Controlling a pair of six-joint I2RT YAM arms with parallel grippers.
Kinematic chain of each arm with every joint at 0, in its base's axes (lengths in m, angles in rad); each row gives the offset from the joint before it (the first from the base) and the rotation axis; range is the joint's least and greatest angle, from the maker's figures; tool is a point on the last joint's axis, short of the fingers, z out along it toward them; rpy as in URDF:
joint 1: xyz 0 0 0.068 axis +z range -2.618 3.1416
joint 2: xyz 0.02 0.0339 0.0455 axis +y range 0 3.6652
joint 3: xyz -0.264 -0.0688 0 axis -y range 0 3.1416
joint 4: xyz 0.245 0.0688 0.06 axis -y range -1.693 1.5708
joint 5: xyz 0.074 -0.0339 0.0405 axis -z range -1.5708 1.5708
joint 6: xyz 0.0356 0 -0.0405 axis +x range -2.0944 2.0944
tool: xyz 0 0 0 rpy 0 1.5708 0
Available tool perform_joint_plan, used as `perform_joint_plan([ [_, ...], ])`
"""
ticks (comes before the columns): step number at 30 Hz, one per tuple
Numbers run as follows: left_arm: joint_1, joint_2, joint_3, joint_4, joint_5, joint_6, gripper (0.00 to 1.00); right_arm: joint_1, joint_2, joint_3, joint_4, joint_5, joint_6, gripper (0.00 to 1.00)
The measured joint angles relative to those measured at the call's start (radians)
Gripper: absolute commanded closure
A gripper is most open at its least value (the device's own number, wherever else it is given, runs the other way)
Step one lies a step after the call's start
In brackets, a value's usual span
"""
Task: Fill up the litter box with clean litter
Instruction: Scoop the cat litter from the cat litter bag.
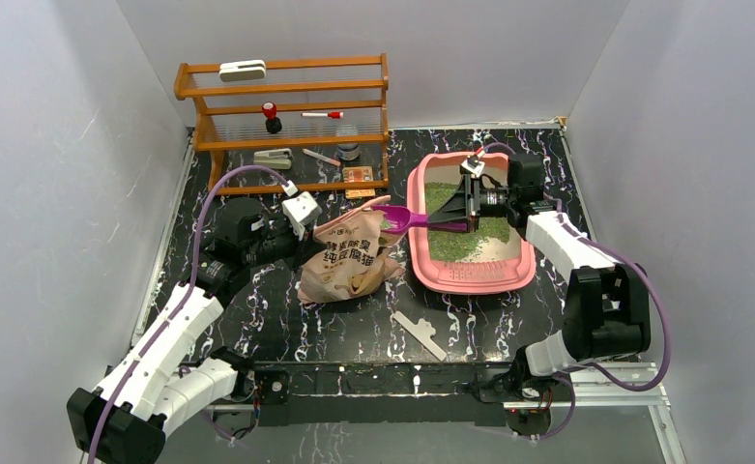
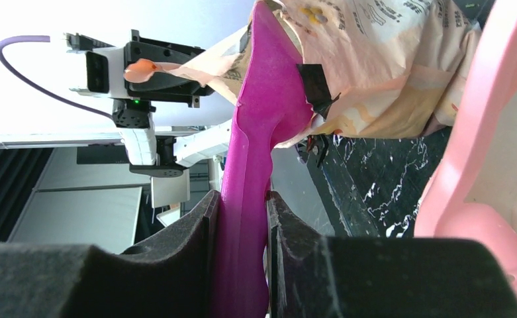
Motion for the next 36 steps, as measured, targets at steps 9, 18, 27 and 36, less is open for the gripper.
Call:
perform_joint_plan([
  [9,0.000,-0.001,0.000,0.000,0.004,0.000,1.00,0.003,0.034,0.101,-0.374,0.006,-0.314,1.00],
  [18,0.000,-0.001,0.000,0.000,0.007,0.000,1.00,0.143,0.174,0.423,-0.805,0.264,-0.641,0.97],
  [27,0.000,-0.001,0.000,0.000,0.015,0.000,1.00,0.247,0.216,0.573,-0.925,0.523,-0.668,0.88],
  [36,0.000,0.001,0.000,0.000,0.019,-0.001,1.00,0.283,0.209,0.587,-0.828,0.642,-0.539,0.90],
])
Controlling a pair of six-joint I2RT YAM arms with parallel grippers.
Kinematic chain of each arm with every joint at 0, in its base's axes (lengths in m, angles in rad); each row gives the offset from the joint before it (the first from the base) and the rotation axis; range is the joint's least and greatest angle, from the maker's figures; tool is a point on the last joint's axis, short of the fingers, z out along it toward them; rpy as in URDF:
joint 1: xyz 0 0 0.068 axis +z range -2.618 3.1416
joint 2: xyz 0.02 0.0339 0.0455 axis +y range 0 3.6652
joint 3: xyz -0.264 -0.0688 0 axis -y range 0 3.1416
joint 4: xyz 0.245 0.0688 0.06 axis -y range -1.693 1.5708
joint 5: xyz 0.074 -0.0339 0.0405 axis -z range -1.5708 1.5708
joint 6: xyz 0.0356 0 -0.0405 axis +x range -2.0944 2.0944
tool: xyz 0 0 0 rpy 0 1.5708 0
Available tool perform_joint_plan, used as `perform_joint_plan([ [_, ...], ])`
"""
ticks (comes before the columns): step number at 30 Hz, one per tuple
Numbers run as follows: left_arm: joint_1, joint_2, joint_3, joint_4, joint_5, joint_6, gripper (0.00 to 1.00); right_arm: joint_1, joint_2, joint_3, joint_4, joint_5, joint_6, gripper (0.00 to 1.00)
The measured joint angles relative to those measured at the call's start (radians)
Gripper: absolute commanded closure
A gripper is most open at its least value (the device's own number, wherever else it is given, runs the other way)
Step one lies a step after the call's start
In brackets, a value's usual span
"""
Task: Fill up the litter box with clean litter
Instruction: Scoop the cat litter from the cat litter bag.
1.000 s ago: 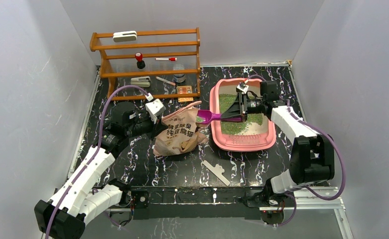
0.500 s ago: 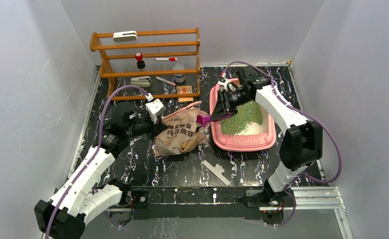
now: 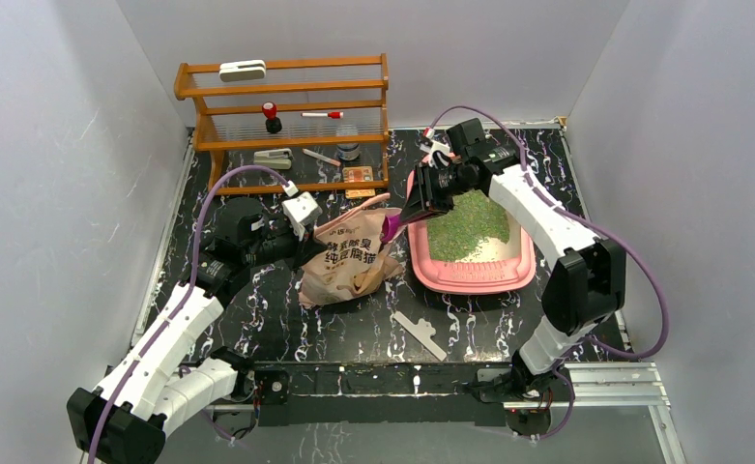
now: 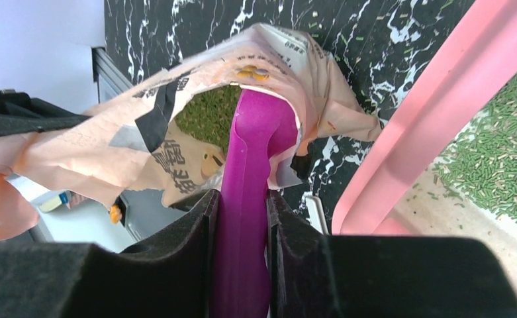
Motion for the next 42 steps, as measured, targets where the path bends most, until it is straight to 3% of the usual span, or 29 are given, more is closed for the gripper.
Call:
perform_joint_plan([
  [7,0.000,0.000,0.000,-0.001,0.013,-0.005,1.00,0.000,-0.072,-0.075,0.134,0.030,0.073,1.00],
  [13,0.000,0.001,0.000,0.000,0.013,-0.005,1.00,-0.001,-0.073,-0.077,0.150,0.017,0.072,1.00],
  [18,0.000,0.001,0.000,-0.001,0.016,-0.004,1.00,0.012,-0.031,0.009,0.048,0.010,0.001,1.00],
  [28,0.000,0.007,0.005,-0.008,0.014,0.002,1.00,0.137,0.203,0.270,-0.173,0.104,-0.083,1.00],
  [36,0.000,0.009,0.006,-0.008,0.011,0.009,1.00,0.178,0.259,0.330,-0.192,0.101,-0.097,1.00],
  [42,0.000,0.009,0.006,-0.008,0.008,0.010,1.00,0.167,0.246,0.246,-0.093,0.023,-0.082,1.00],
])
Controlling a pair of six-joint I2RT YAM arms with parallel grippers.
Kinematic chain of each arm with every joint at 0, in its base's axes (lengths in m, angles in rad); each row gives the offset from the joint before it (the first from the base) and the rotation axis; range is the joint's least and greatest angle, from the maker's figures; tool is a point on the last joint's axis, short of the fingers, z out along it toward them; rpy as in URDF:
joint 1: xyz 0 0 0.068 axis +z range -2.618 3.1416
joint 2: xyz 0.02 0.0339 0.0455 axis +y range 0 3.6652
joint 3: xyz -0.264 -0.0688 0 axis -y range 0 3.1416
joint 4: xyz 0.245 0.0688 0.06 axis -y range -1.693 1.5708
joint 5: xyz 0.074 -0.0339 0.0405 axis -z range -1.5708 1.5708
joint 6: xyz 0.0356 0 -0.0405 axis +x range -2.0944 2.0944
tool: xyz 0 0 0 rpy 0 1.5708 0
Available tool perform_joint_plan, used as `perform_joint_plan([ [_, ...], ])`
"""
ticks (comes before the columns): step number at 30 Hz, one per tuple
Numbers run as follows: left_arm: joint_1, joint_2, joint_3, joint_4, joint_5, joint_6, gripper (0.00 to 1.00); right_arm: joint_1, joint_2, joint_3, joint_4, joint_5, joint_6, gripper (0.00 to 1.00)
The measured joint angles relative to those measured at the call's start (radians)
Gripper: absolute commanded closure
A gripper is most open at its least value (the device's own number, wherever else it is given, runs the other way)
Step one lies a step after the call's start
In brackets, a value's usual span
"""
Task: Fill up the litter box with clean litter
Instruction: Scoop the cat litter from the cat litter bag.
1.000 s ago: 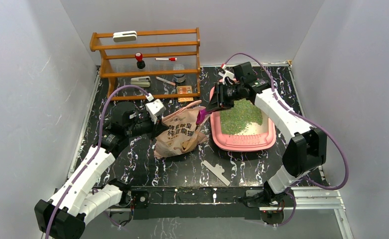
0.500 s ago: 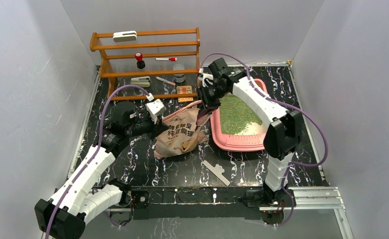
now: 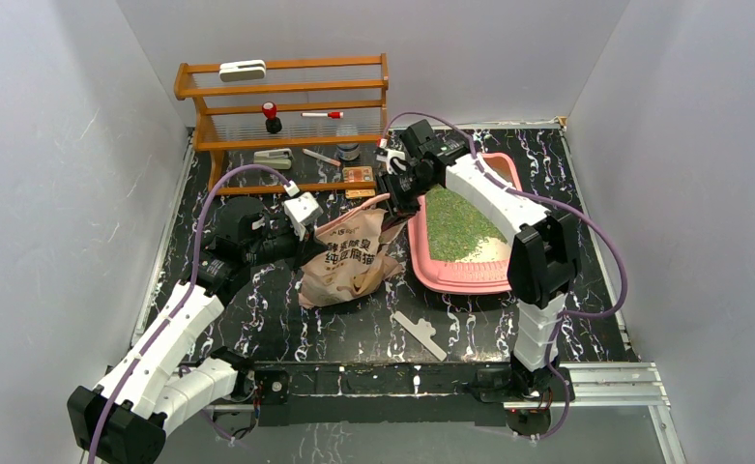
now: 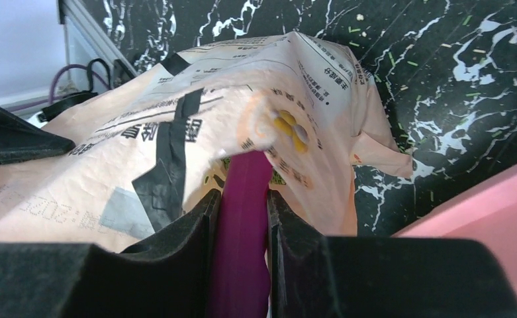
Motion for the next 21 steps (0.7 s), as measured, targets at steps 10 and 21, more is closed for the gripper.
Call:
perform_joint_plan([
  [10,0.000,0.000,0.000,0.000,-0.001,0.000,1.00,-0.075,-0.042,-0.237,0.279,-0.264,0.132,1.00],
  [21,0.000,0.000,0.001,0.006,-0.012,-0.004,1.00,-0.219,-0.230,-0.595,0.827,-0.560,0.512,1.00],
])
